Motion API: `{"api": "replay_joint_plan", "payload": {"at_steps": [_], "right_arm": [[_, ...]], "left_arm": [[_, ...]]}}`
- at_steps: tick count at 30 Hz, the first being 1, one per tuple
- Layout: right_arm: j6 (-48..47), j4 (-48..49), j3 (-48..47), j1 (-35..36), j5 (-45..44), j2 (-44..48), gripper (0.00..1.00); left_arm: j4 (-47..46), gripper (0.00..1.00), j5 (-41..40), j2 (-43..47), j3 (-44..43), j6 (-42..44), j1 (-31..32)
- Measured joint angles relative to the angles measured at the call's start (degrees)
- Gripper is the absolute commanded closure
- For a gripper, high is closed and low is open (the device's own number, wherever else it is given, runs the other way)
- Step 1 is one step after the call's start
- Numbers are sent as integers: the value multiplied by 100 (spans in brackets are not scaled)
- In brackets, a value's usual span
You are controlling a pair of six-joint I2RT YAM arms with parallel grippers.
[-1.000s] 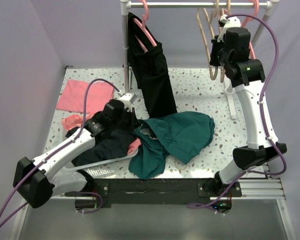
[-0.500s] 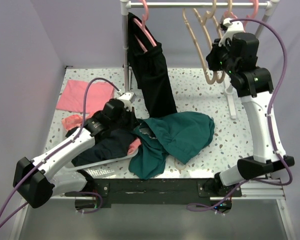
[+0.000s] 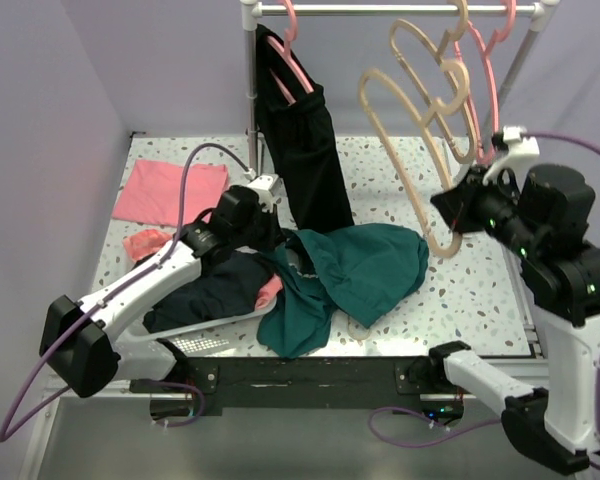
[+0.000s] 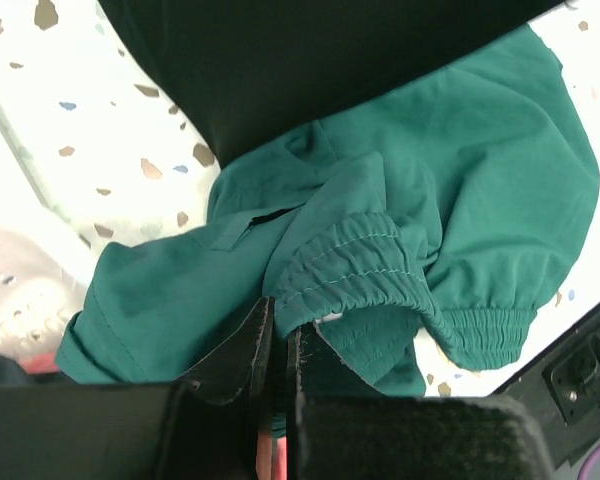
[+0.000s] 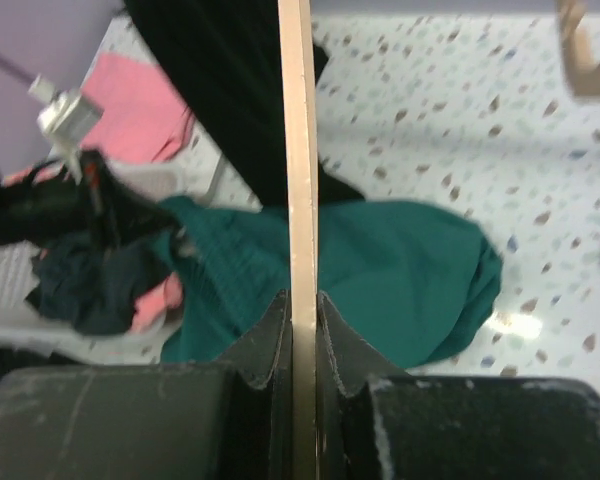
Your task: Place the shorts on the hanger
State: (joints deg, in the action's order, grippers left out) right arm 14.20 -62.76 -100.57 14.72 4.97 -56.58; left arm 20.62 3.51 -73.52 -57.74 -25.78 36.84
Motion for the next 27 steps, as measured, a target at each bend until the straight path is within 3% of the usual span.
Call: {"api": "replay_joint_plan", "payload": {"at_steps": [7,17,27], "right_arm": [[254,-1287,420,2,1012,1134,100],[328,-1545,485,2,1740,1508,100],[841,-1694,59,7,1471,1827,100]], "left_arm": [[83,100,-155,-649,-605,28,0],[197,100,-476,-1309,-1331,140,0],[221,100,-527,-1379,-1377,140,0]]}}
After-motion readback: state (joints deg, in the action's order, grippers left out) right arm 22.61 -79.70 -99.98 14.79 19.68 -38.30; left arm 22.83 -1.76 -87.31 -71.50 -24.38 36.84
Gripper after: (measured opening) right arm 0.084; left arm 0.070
